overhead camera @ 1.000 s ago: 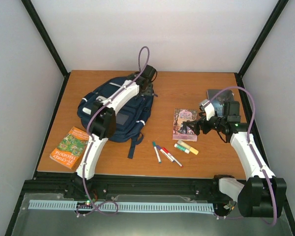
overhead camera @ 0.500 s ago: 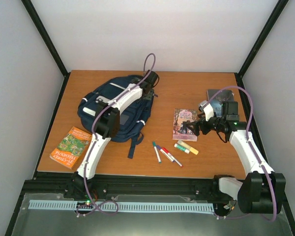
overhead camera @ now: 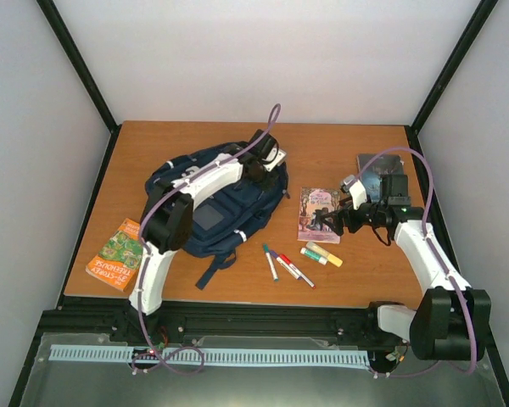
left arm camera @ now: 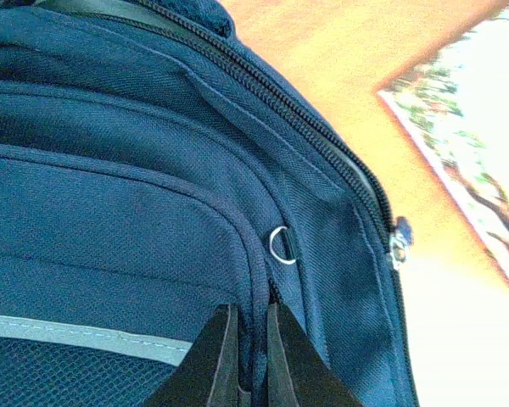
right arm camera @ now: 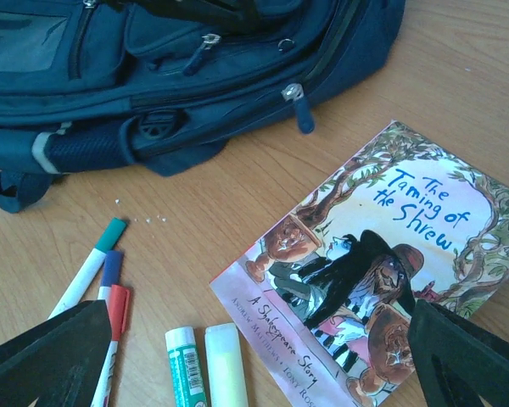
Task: Pack the student bag
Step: Adjust the student bag at the center of the board.
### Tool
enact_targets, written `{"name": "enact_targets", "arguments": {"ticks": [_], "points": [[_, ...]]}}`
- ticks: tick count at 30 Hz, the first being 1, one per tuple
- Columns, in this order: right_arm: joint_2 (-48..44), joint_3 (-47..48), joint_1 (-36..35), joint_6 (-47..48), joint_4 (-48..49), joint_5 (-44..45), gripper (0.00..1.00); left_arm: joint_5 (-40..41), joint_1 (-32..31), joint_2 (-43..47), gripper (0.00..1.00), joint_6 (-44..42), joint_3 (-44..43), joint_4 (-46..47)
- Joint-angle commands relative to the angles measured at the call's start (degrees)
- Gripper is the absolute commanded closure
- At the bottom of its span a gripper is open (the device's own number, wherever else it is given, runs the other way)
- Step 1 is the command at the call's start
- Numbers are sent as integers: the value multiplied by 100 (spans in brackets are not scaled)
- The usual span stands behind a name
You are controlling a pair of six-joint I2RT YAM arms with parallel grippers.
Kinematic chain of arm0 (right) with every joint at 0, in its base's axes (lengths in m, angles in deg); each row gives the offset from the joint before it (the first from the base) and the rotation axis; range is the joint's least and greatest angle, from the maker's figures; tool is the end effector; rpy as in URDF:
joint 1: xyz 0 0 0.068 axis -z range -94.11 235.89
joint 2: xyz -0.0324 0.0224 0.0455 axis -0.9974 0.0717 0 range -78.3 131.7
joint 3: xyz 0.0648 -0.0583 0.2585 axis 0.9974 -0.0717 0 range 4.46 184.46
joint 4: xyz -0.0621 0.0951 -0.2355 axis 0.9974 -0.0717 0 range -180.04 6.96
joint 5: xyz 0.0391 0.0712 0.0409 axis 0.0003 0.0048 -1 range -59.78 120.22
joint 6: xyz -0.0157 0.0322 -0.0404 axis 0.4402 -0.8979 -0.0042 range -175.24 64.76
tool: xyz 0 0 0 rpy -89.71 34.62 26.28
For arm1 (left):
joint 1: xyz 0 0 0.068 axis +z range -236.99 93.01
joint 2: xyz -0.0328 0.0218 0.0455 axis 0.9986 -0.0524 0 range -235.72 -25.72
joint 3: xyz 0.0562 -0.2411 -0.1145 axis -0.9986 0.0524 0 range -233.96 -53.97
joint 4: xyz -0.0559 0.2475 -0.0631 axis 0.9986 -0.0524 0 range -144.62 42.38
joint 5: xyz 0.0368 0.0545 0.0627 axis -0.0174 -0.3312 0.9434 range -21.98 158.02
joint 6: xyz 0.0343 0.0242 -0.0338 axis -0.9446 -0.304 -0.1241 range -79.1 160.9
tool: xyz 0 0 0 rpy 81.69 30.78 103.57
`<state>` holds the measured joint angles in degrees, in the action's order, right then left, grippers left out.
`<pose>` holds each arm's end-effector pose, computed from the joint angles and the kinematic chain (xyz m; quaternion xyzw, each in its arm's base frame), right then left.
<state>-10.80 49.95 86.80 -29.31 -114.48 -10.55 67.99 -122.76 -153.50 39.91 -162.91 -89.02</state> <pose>0.2292 0.0196 0.2401 -0.2994 0.8453 0.2536 0.3627 0.3955 -0.2849 0.2047 0.3047 0.9172 -0.0769 0.2450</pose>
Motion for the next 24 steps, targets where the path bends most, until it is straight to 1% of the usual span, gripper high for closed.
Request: {"name": "enact_targets", "arguments": {"ticks": [1, 3, 4, 5, 6, 7, 8, 9, 11, 12, 13, 14, 16, 17, 19, 22, 24], "points": [[104, 205, -46, 127, -104, -231, 2, -1269, -35, 945, 99, -449, 485, -210], [83, 202, -41, 72, -74, -229, 1, -1651, -35, 1340, 99, -301, 741, -272], [54, 193, -42, -21, -26, -150, 1, -1654, -35, 1515, 97, -185, 833, -316], [22, 182, -38, -75, 35, -61, 1, -1525, -35, 1721, 87, -69, 876, -390], [-9, 172, -45, -101, 73, -6, 1, -1315, -35, 1888, 68, 58, 891, -507], [-36, 173, -39, -108, 96, 15, 1, -1077, -35, 2053, 53, 216, 897, -616], [-59, 183, -46, -95, 93, 13, 1, -836, -35, 2238, 42, 388, 932, -691], [-55, 218, -39, -89, 87, -8, 1, -661, -35, 2447, 35, 567, 1001, -765], [7, 331, -44, -60, 60, -127, 1, -199, -35, 2874, 25, 1005, 1205, -942], [80, 424, -45, -52, 61, -181, 1, 58, -35, 3117, 22, 1283, 1352, -1029], [184, 529, -47, -87, 90, -177, 2, 378, -35, 3337, 19, 1602, 1592, -1101], [320, 681, -47, -187, 131, -134, 2, 778, -35, 3585, 14, 1977, 1777, -1202], [702, 1057, -47, -477, 166, 32, 3, 1172, -27, 4064, 2, 2631, 2257, -1349], [903, 1271, -54, -786, 226, 234, 4, 1268, -20, 4320, 0, 2954, 2496, -1396], [1357, 1814, -87, -1202, 199, 358, 6, 1427, -11, 4840, 0, 3295, 2965, -1391], [2116, 2554, -308, -1492, -10, 391, 8, 1702, 57, 5554, 0, 3857, 3632, -1384], [2641, 2994, -489, -1668, -71, 420, 11, 1709, 207, 5927, 0, 4202, 4022, -1418]]}}
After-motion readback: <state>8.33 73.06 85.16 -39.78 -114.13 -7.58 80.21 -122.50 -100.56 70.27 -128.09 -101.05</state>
